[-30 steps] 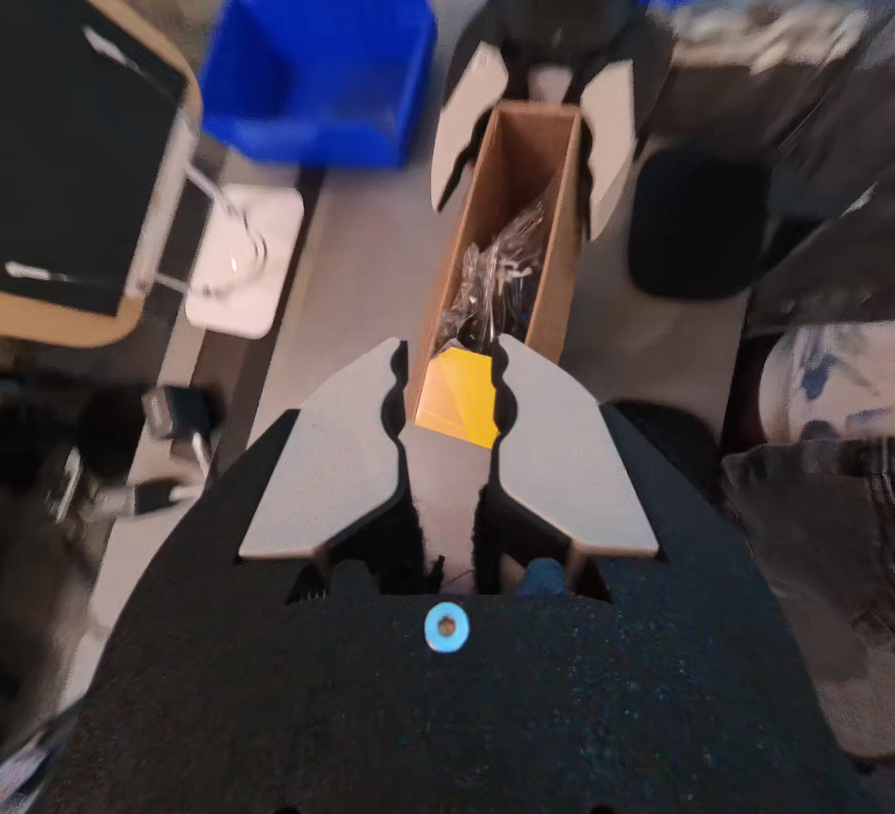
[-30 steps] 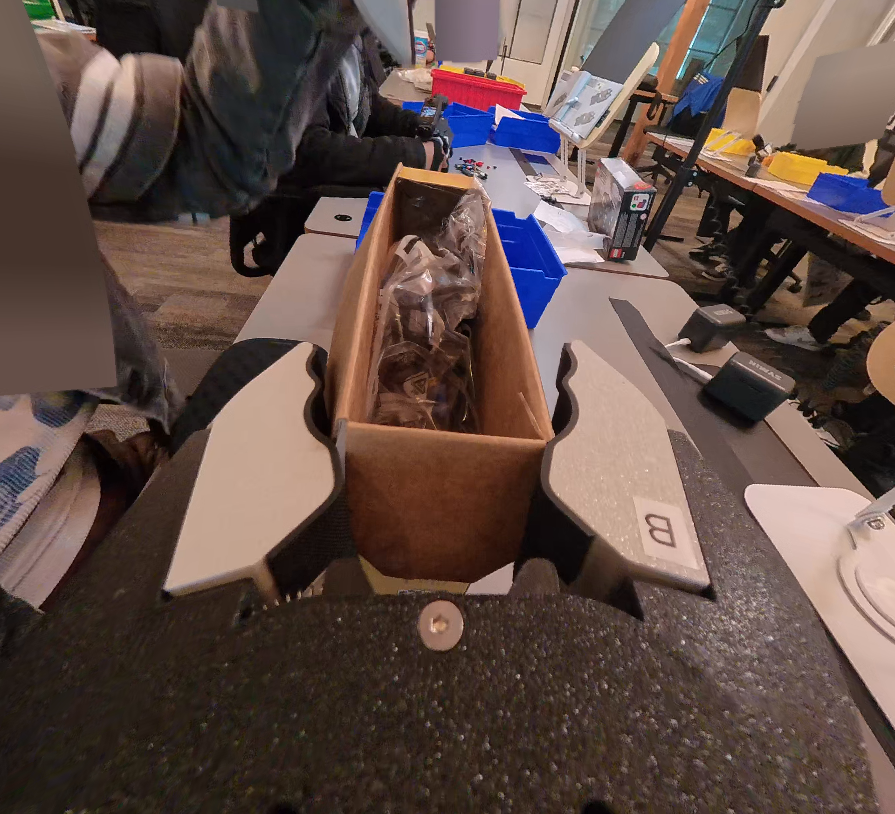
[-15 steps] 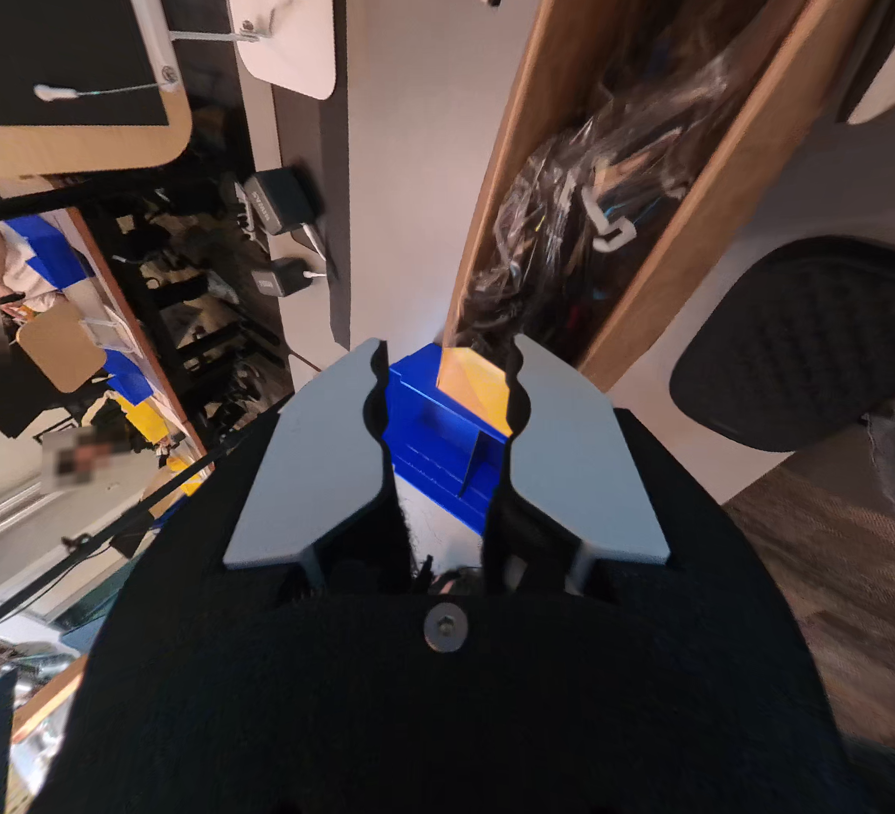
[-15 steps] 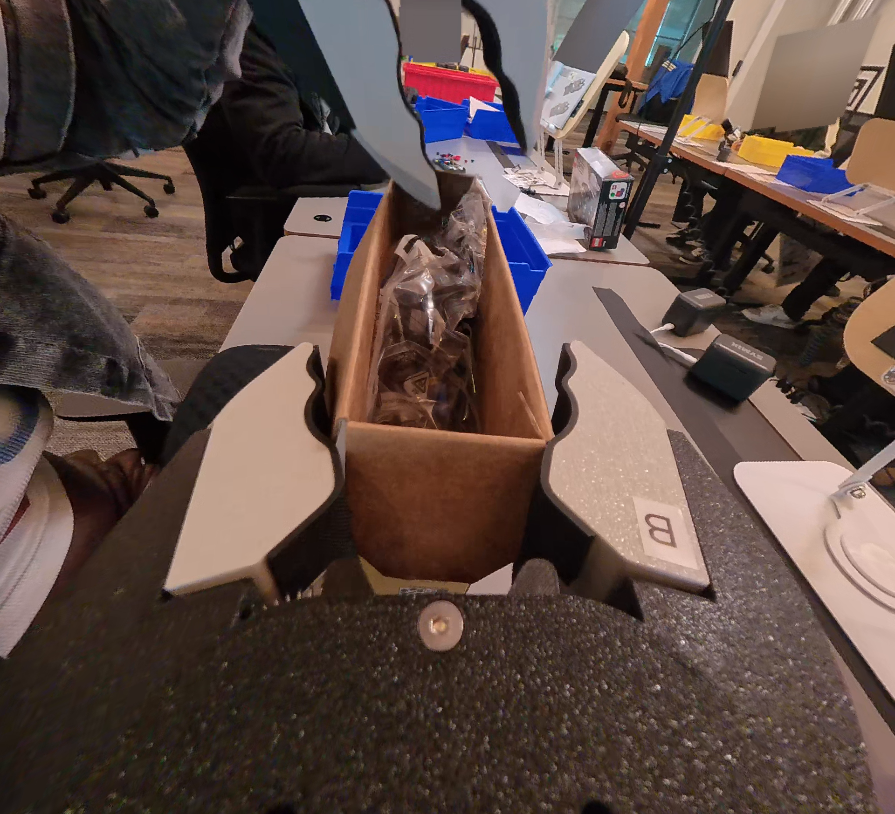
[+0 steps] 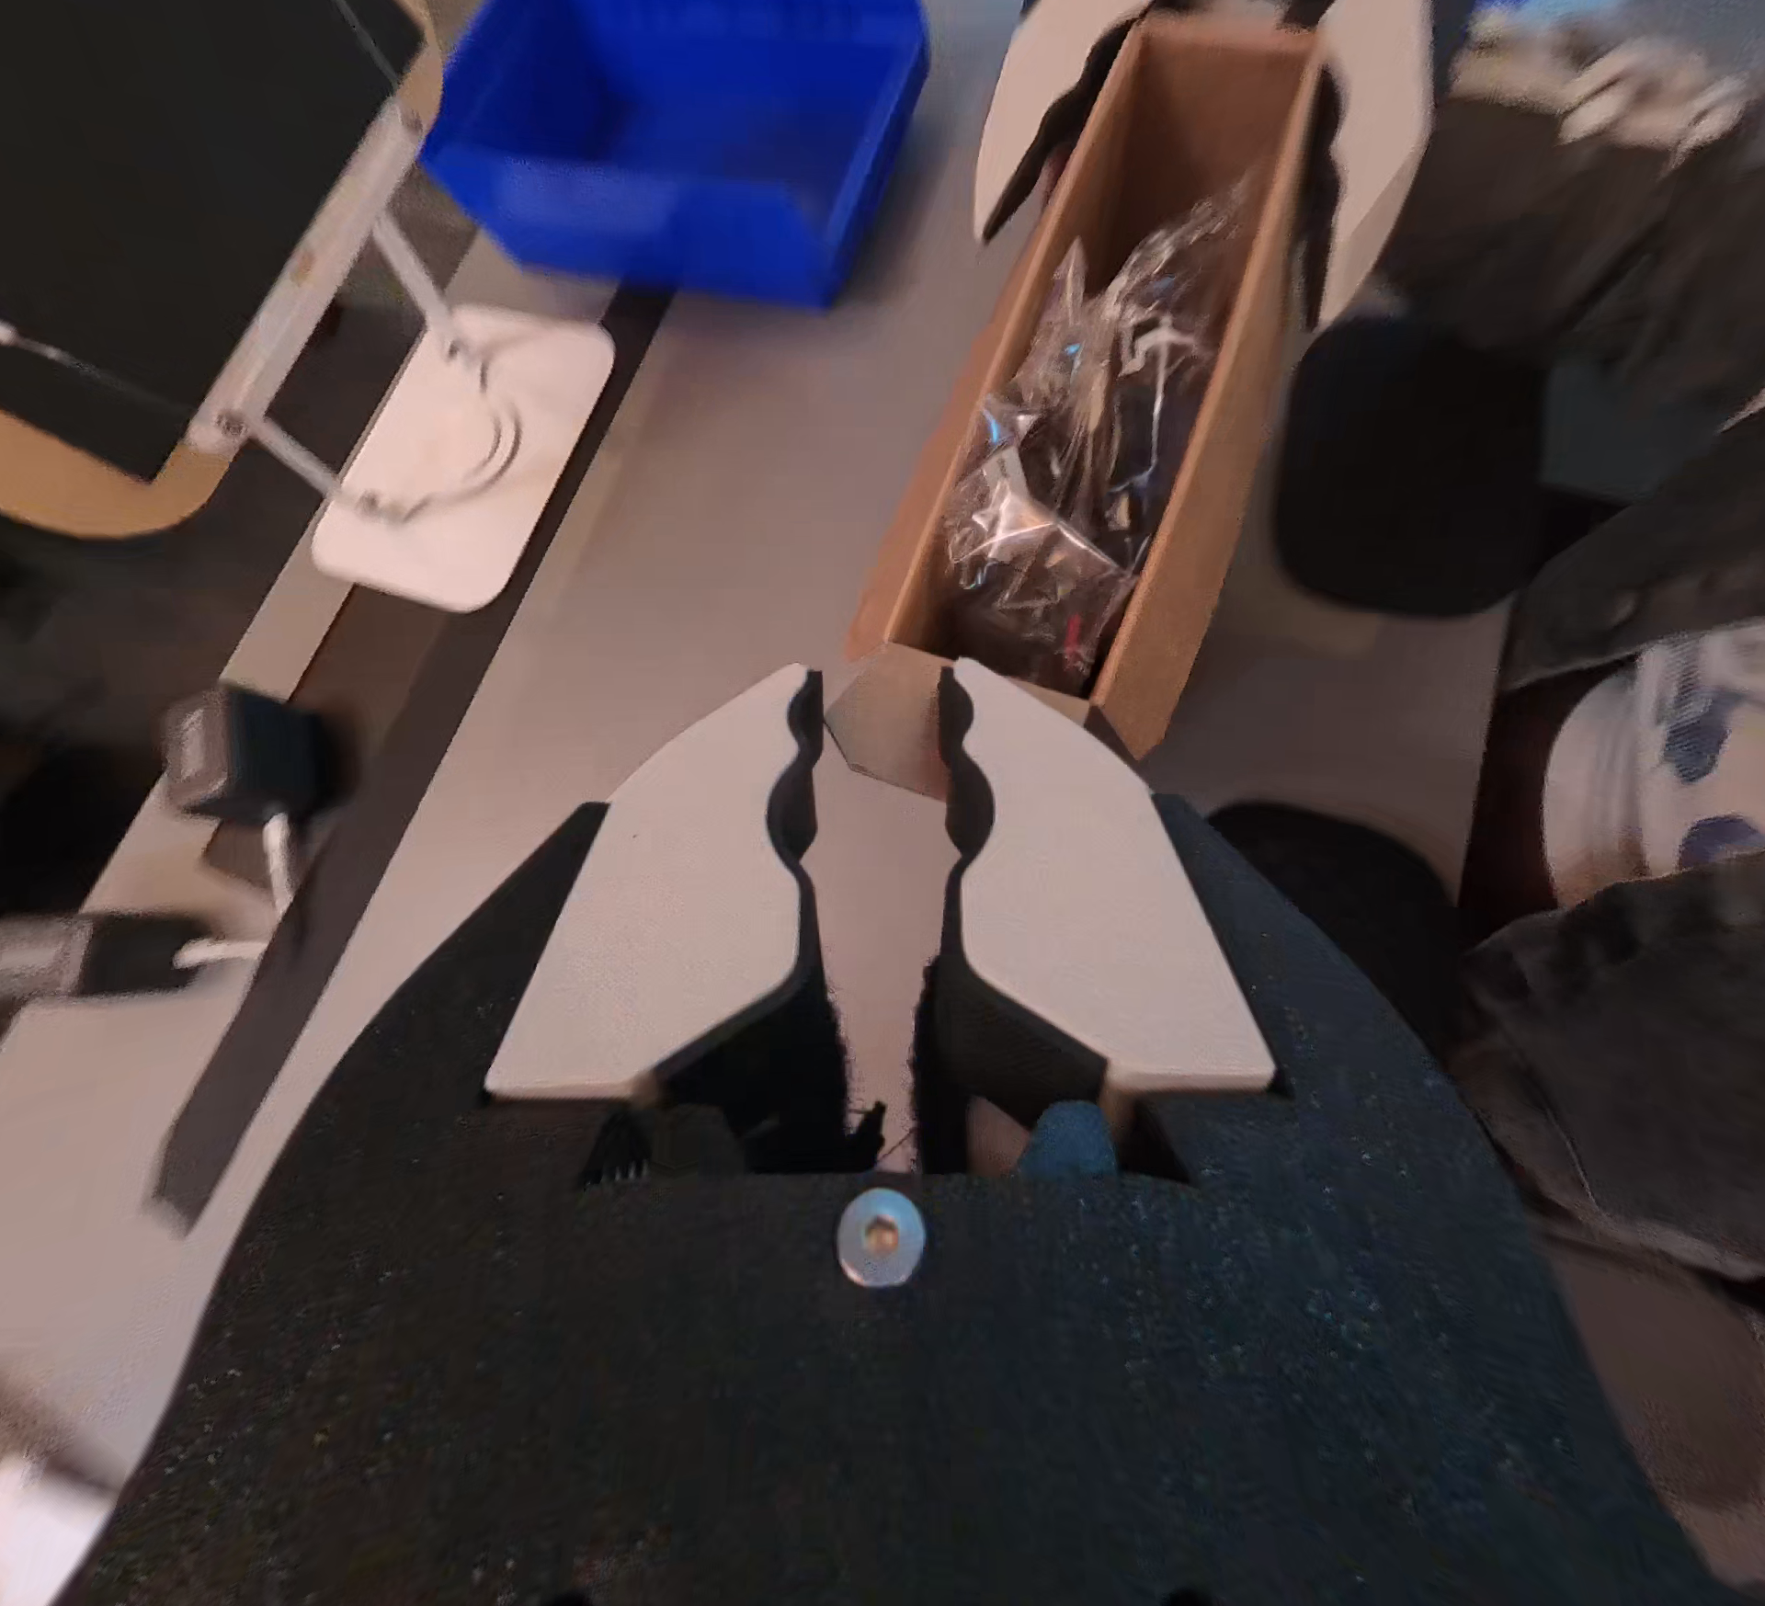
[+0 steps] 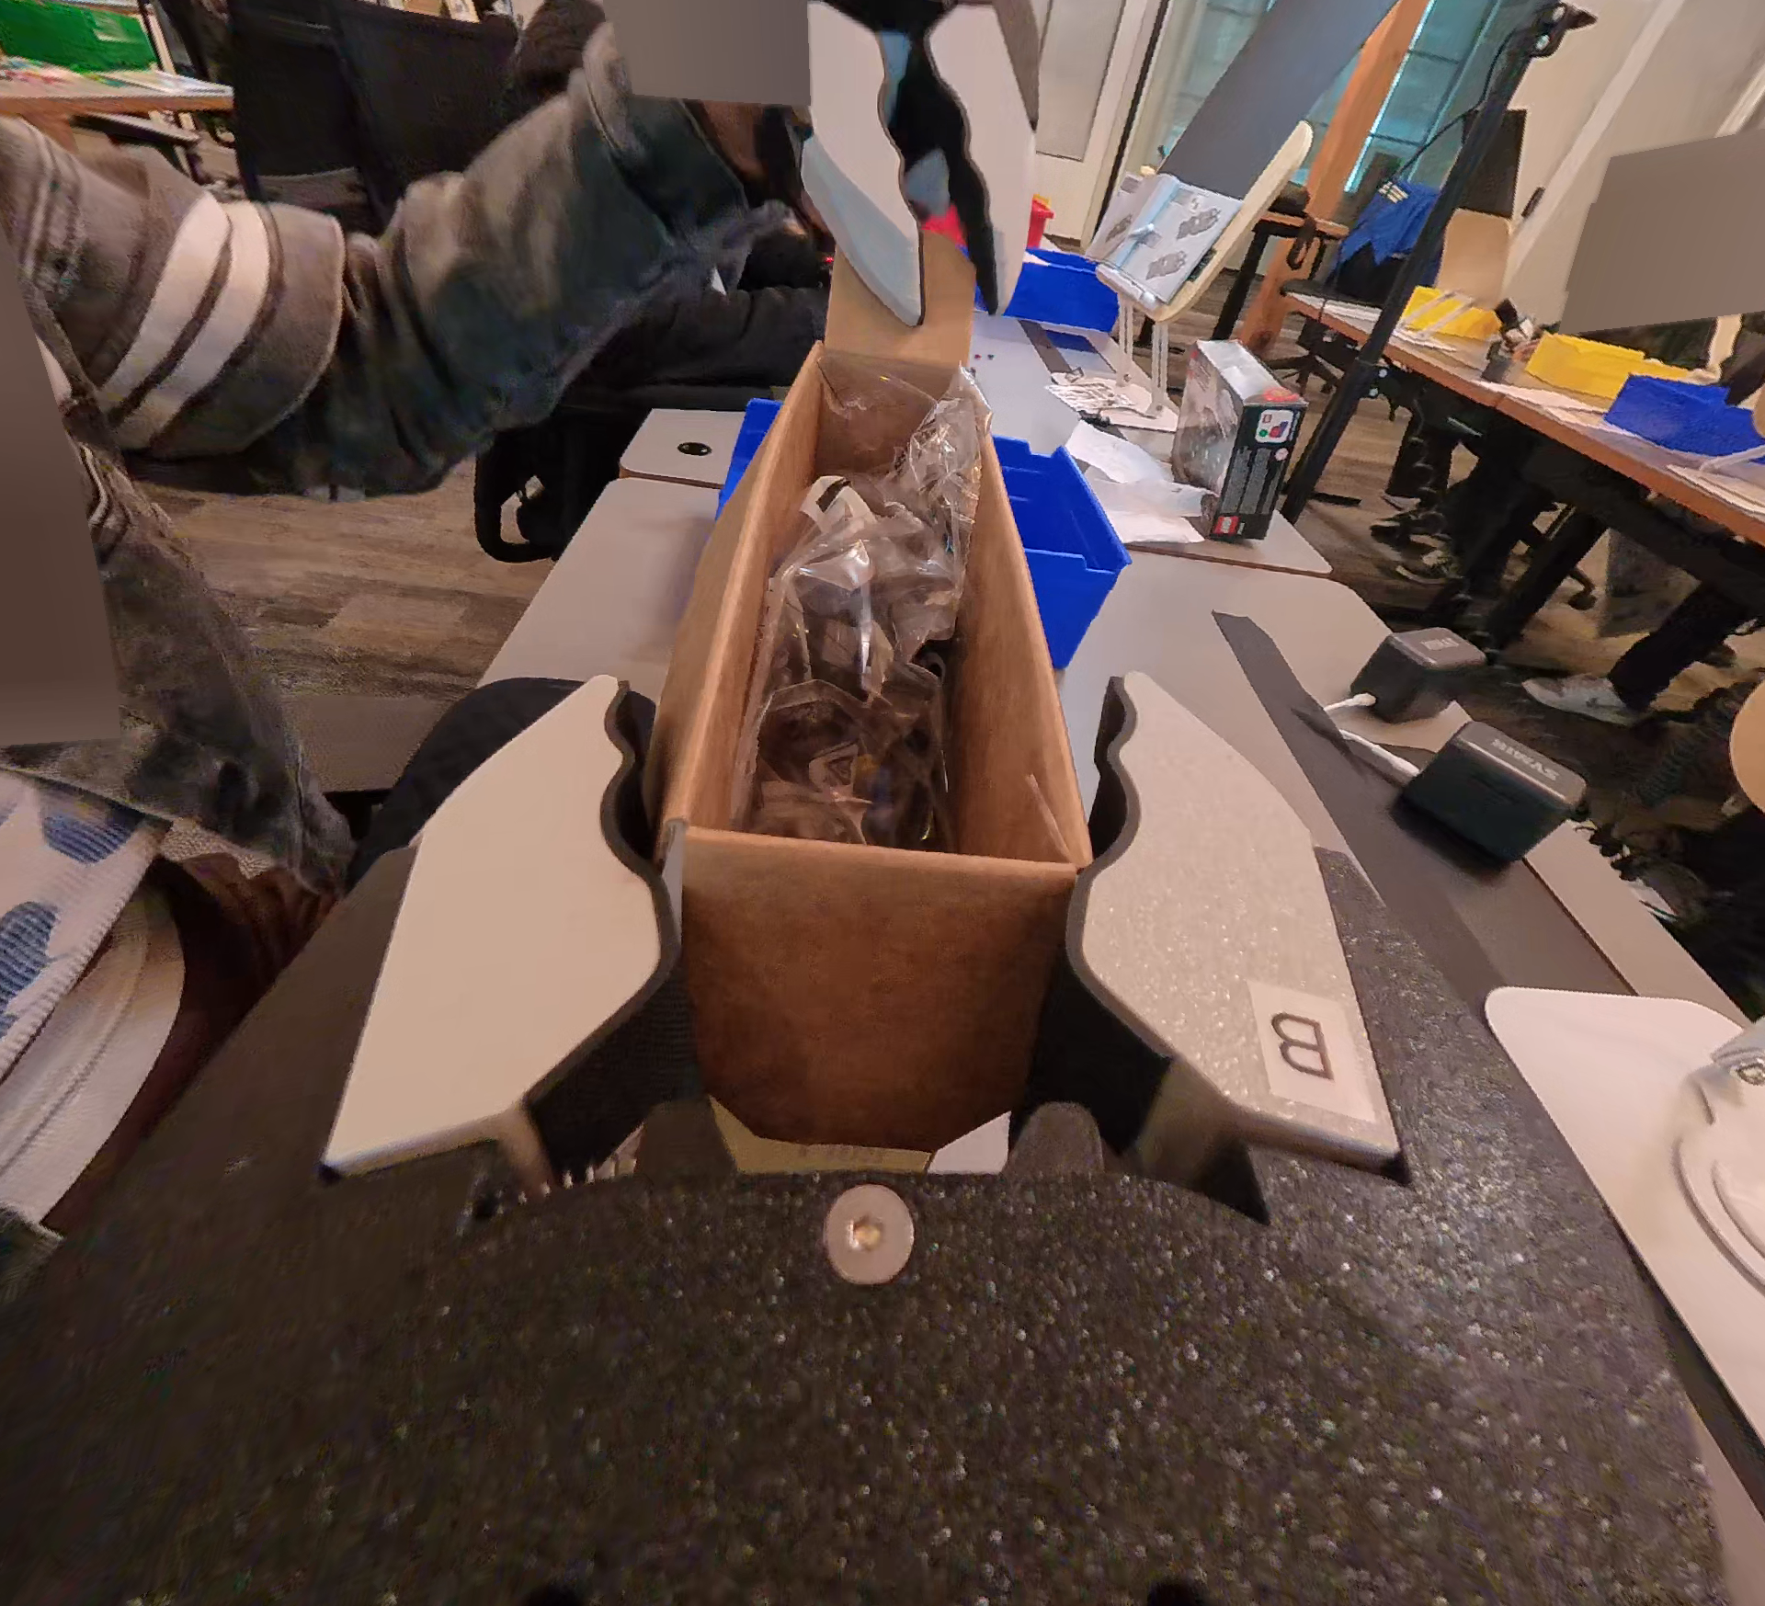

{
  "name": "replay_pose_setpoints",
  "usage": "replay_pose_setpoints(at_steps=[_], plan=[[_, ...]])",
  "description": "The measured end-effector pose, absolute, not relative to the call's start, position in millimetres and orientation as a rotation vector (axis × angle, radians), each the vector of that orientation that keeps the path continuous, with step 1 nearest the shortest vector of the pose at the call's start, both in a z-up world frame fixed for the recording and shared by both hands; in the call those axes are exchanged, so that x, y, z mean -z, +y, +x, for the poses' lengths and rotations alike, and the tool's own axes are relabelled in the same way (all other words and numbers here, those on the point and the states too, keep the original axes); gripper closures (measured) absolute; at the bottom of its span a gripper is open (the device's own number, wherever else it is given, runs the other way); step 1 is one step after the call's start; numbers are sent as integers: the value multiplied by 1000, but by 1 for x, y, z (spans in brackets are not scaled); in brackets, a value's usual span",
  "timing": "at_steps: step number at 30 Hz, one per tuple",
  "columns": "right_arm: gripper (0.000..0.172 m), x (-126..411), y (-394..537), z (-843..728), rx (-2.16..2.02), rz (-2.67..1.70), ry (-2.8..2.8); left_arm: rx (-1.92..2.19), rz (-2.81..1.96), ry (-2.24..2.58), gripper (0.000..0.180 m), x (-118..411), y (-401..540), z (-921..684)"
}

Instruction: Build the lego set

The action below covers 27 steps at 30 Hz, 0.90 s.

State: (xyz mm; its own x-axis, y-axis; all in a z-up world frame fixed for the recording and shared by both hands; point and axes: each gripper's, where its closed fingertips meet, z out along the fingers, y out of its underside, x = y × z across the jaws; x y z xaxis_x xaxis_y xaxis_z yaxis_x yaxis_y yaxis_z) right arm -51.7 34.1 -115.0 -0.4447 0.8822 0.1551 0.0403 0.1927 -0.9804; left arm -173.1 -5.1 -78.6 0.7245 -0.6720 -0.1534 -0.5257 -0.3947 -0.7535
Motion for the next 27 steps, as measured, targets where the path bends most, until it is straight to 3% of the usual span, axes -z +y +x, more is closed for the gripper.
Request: replay_pose_setpoints(at_steps=[1,27], plan=[[80,115,34,-52,-1352,-878,-1684,284,-2026,879,158,79,-6,-174],[81,109,36,-54,-1486,-753,-1679,1045,-914,25,163,103,-15,-171]])
